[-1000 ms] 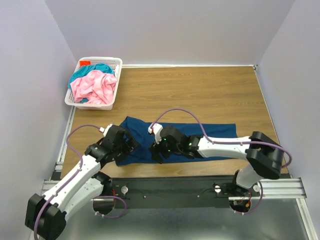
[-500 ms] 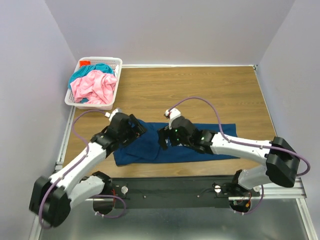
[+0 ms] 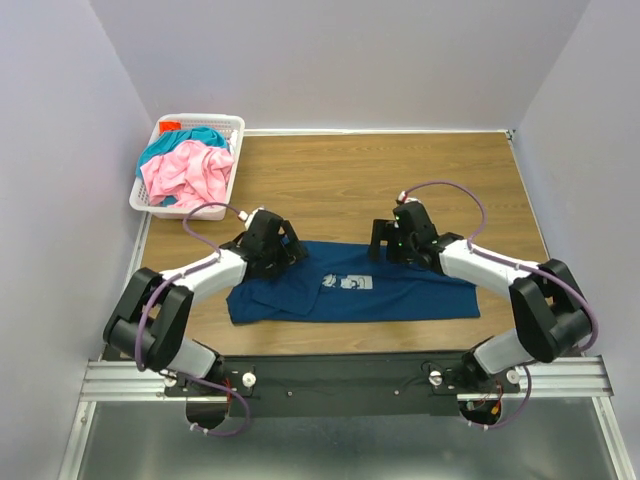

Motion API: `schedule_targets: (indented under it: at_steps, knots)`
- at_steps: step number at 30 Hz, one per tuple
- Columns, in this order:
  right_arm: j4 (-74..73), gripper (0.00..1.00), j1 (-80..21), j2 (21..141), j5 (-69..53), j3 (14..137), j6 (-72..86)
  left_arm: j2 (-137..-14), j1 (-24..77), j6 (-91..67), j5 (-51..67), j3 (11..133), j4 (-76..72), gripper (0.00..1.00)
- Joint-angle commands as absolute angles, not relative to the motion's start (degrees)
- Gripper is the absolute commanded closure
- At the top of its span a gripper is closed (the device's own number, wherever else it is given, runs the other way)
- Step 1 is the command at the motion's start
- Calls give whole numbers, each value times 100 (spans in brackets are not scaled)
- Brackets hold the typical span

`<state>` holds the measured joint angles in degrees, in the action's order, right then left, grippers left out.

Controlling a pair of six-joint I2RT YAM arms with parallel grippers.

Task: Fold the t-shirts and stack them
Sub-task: Fold the tshirt

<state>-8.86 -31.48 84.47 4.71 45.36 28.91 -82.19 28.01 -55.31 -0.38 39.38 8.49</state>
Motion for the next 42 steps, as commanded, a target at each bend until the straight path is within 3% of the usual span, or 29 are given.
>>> schedule_targets:
  at_steps: [1,7,10,16,21,23,25,35,42]
  knots:
    - [-1037,0,-2690,8753,53,4377,3094,-8919,2646,-5256,-26,3867,782,2]
    - [-1037,0,-2364,9175,-465,4307,3094,-9526,2531,-4949,-316,4533,1028,2]
    - [-1037,0,-2364,9220,-703,4228,3050,-10281,2531,-4720,-430,5578,1186,2]
    - [-1046,0,-2399,8799,-1273,3885,2857,-12783,2514,-3992,-642,9501,2214,2]
    - [-1063,0,-2898,8508,-1660,3534,3015,-14271,2470,-3596,-686,11835,3073,2]
    - [-1063,0,-3180,8569,-1941,3498,2875,-14928,2435,-3490,-108,12829,3242,2]
    - [-1055,0,-3655,8744,-2030,3550,2795,-15143,2434,-3393,1030,12973,3060,2]
    - [-1011,0,-4632,8456,-2400,4104,2417,-14783,2487,-3375,931,12506,2417,2]
    - [-1177,0,-4545,8551,-697,4858,2416,-14424,2522,-3349,1468,12402,1908,2]
